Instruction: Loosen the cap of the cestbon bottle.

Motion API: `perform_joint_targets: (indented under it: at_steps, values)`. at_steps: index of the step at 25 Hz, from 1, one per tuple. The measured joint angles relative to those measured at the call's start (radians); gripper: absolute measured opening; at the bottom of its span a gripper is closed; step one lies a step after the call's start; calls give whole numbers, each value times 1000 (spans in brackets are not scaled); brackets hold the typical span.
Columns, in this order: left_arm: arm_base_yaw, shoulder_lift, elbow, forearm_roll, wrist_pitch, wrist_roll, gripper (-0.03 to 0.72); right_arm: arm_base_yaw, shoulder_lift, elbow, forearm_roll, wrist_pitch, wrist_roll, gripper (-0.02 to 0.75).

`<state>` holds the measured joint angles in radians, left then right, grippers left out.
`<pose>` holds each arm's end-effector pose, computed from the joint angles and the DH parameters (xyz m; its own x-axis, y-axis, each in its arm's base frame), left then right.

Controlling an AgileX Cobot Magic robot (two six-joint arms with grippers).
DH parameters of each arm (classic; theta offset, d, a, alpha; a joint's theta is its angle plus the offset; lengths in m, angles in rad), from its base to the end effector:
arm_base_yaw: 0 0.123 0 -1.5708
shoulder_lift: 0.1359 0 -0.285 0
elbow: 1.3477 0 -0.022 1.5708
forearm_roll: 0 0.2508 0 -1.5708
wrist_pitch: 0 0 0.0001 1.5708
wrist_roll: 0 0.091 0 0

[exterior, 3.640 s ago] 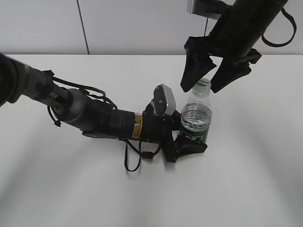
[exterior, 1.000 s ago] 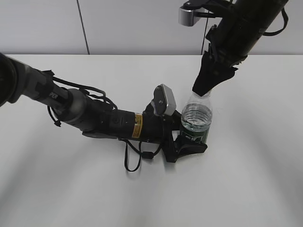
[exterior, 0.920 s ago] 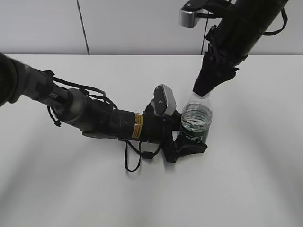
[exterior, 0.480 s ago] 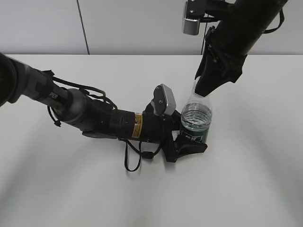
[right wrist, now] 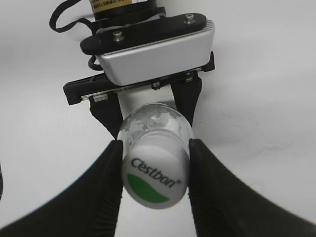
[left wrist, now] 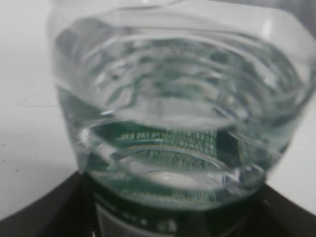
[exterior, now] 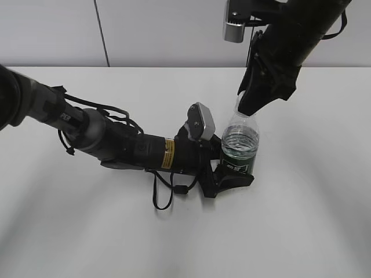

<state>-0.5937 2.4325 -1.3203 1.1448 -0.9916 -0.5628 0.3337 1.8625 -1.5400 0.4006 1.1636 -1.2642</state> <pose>0.3269 -0.3043 0.0483 -0.0627 0.2849 -0.9565 0.9966 0.0699 -0.0445 0.3523 0.1566 0.2620 -0.0885 -0.9105 -0.4040 -0.9942 0.1053 -0.0195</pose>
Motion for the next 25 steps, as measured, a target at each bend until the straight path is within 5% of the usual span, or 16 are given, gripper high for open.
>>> perform_joint_targets:
  at_steps: [25]
  values:
    - [0,0,0,-1,-4,0,543,0,-9,1,10,9,-29,306]
